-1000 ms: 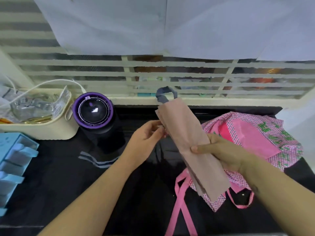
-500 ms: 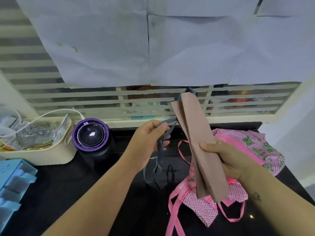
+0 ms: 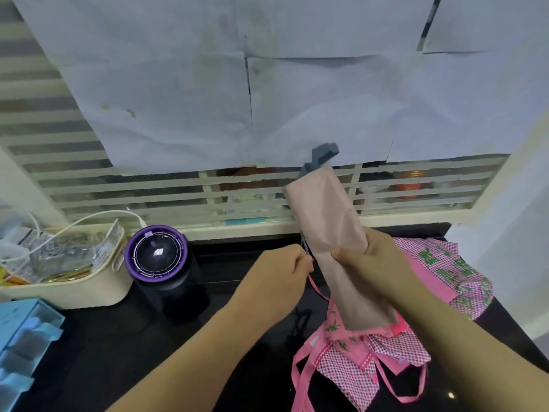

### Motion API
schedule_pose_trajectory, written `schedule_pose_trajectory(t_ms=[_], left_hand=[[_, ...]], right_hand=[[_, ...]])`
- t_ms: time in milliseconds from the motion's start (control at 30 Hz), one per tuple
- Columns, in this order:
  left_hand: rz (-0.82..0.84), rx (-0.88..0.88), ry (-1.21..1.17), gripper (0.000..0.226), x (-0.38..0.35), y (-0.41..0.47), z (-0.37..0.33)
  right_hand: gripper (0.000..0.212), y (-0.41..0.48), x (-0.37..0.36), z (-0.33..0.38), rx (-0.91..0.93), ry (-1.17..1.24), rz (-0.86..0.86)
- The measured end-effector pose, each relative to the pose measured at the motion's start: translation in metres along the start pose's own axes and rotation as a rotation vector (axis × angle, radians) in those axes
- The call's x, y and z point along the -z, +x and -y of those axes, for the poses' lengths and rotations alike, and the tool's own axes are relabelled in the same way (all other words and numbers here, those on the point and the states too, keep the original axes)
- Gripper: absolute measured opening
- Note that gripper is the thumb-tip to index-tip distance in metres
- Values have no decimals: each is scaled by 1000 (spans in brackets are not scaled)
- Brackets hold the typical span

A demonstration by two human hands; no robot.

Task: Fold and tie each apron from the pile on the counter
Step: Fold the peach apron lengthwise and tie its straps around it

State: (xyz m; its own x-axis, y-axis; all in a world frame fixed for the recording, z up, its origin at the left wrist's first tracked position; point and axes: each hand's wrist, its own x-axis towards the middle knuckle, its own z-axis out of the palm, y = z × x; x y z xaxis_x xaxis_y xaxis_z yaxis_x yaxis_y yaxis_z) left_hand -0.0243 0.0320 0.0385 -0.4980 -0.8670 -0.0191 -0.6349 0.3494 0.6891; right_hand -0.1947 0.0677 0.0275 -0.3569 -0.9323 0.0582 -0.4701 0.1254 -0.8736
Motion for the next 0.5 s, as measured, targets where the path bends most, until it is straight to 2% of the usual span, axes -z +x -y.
schedule_pose_trajectory(t_ms=[67, 133, 200, 267, 333, 400, 467, 500], left_hand=[[56, 53, -54, 26, -7, 4, -1], [116, 78, -121, 28, -11, 6, -5], [194, 90, -251, 28, -13, 7, -11], [244, 109, -477, 17, -13, 8, -12], [287, 204, -695, 18, -7, 4, -10], [282, 279, -900, 25, -6, 1, -5], [179, 350, -1015, 25, -9, 2, 1], [128, 393, -1046, 23, -9, 2, 5]], right_hand=[[6, -1, -10, -2, 230, -246, -149], [21, -3, -18, -3, 426, -487, -226], [36, -4, -23, -4, 585, -657, -220], [42, -5, -25, -7, 714, -757, -203], [49, -5, -27, -10, 768, -782, -191], [45, -7, -30, -12, 777, -799, -186], [47, -8, -31, -13, 789, -810, -111], [49, -11, -30, -10, 790, -820, -8]])
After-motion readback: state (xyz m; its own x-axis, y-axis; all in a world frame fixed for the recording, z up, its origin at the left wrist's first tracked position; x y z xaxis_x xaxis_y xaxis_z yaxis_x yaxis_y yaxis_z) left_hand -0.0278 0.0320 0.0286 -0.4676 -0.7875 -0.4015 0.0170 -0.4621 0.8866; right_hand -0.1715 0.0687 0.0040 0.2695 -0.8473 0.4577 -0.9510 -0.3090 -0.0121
